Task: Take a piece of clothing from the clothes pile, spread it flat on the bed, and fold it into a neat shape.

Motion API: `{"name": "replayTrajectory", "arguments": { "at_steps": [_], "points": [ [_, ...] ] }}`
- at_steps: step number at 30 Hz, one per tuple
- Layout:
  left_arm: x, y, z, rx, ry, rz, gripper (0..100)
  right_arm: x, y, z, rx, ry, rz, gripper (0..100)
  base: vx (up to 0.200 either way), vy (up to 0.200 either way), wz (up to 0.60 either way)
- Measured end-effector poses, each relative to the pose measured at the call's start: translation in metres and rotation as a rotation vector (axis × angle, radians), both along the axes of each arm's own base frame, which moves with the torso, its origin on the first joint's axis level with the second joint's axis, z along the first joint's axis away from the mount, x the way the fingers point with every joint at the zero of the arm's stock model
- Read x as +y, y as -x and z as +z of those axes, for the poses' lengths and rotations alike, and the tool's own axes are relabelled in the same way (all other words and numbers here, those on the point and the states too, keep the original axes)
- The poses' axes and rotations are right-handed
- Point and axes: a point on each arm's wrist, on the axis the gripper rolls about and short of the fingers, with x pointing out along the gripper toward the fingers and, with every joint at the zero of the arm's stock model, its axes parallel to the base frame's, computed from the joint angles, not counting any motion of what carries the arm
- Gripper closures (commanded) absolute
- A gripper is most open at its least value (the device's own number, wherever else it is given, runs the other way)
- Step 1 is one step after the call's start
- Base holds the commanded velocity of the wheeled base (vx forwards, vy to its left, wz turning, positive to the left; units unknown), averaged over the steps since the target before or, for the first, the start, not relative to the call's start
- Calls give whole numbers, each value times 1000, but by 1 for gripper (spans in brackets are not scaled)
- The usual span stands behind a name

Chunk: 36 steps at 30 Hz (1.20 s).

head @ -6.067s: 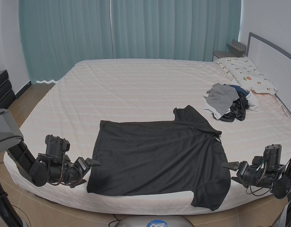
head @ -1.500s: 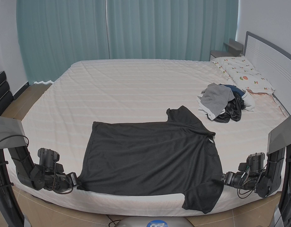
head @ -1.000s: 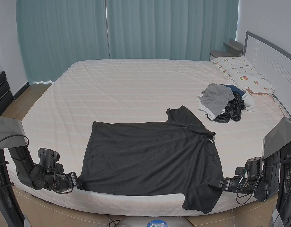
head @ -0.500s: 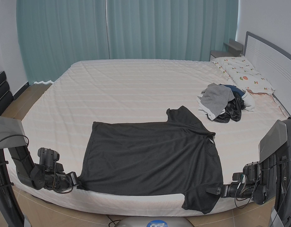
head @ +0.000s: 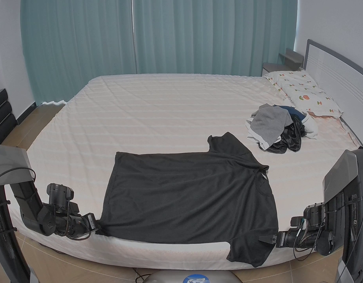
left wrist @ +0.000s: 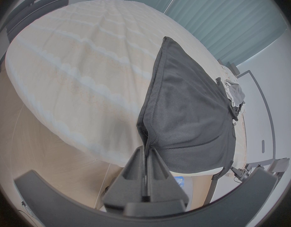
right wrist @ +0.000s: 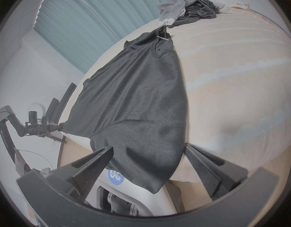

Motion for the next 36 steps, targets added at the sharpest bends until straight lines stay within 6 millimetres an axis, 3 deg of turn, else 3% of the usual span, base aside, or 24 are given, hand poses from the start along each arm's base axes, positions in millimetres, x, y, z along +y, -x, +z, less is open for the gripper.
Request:
{"name": "replayTrajectory", "arguments": {
  "at_steps": [9, 36],
  "points": [
    [1, -1, 1, -6, -3, 6, 100, -8, 12, 6, 47, -24, -5, 100, 0, 0, 0],
    [4, -1, 3, -15, -10, 15, 100, -26, 8, 17, -22, -20, -68, 100, 0, 0, 0]
  ]
}}
